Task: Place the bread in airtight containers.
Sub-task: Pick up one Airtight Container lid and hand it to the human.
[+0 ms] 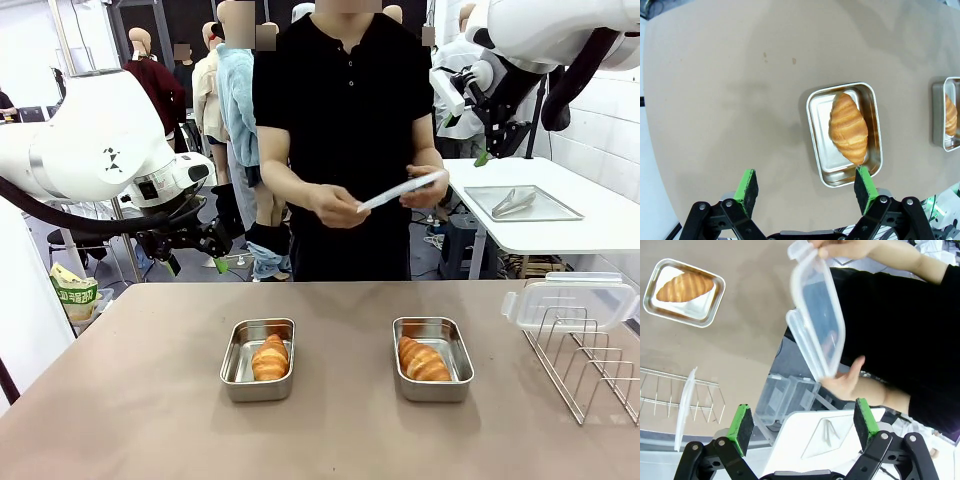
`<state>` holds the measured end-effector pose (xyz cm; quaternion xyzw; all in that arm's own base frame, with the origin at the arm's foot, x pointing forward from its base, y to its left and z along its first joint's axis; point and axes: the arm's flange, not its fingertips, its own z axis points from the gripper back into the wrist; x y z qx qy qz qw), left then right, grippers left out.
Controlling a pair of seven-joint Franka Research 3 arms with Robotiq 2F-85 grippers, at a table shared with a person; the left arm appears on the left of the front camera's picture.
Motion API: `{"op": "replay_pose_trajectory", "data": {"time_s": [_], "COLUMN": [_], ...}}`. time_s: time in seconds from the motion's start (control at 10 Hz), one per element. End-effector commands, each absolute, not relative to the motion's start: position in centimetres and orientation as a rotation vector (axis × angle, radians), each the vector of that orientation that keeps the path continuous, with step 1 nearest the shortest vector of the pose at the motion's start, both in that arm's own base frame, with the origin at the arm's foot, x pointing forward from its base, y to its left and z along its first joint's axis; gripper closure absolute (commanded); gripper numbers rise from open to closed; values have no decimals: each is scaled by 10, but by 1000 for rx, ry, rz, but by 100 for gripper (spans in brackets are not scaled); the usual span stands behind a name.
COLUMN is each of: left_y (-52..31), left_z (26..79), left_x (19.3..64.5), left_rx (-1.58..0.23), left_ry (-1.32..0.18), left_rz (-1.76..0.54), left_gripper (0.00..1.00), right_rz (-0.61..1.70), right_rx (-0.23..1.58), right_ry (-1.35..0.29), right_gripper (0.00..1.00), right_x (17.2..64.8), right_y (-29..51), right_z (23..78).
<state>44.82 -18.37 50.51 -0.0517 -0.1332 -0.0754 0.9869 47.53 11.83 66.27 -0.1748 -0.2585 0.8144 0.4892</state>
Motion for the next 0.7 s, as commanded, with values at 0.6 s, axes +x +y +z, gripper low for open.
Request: {"op": "replay_pose_trajectory", "data": {"time_s": [0.6], "left_y": [-183], "left_z": [506], "left_x": [451], "left_rx": [-97], "left_ry": [-271], "left_rz": [-141], "left_gripper": [0], "right_rz": [1974], "right_rx": [-429], "right_ry": [-637], "right_gripper": [0], "right_x": [475], "right_y": [119], "right_z": [663]}}
